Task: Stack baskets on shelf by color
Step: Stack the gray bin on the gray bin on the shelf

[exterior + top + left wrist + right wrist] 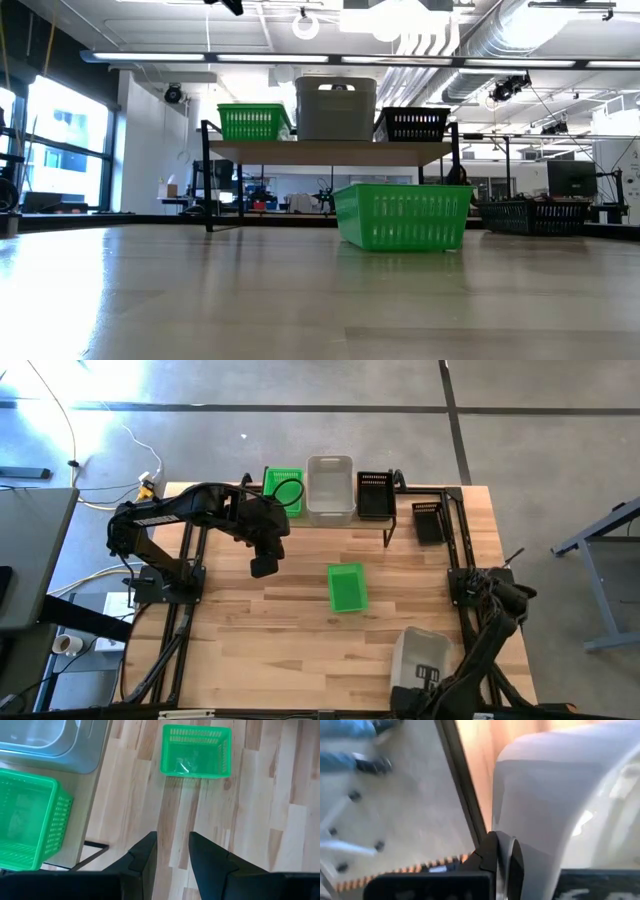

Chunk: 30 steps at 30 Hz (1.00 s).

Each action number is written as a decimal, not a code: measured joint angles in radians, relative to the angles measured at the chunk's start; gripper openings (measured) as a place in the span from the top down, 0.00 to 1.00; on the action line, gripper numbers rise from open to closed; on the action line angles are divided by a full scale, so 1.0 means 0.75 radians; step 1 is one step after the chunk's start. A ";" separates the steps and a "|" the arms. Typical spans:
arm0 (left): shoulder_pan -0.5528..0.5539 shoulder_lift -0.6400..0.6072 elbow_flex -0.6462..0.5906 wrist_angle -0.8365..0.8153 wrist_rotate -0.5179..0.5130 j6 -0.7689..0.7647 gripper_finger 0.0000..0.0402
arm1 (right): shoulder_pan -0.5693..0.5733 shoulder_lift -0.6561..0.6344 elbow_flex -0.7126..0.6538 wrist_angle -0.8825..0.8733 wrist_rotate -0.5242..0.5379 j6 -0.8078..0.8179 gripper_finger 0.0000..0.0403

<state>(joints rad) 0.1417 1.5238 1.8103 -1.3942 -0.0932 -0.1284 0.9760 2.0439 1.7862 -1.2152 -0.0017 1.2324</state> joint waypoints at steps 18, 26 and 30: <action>0.060 0.000 -0.001 -0.131 -0.161 0.259 0.75 | -0.459 -0.291 0.011 -0.047 0.236 -0.364 1.00; 0.133 0.000 -0.001 -0.141 -0.170 0.326 0.75 | -0.701 -0.340 0.138 -0.085 0.324 -0.734 1.00; 0.154 0.000 -0.001 -0.141 -0.170 0.327 0.75 | -0.821 -0.341 0.255 -0.128 0.337 -0.911 1.00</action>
<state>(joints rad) 0.2575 1.5238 1.8099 -1.4998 -0.2211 0.1165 0.3600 1.7878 1.9775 -1.3113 0.2511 0.5490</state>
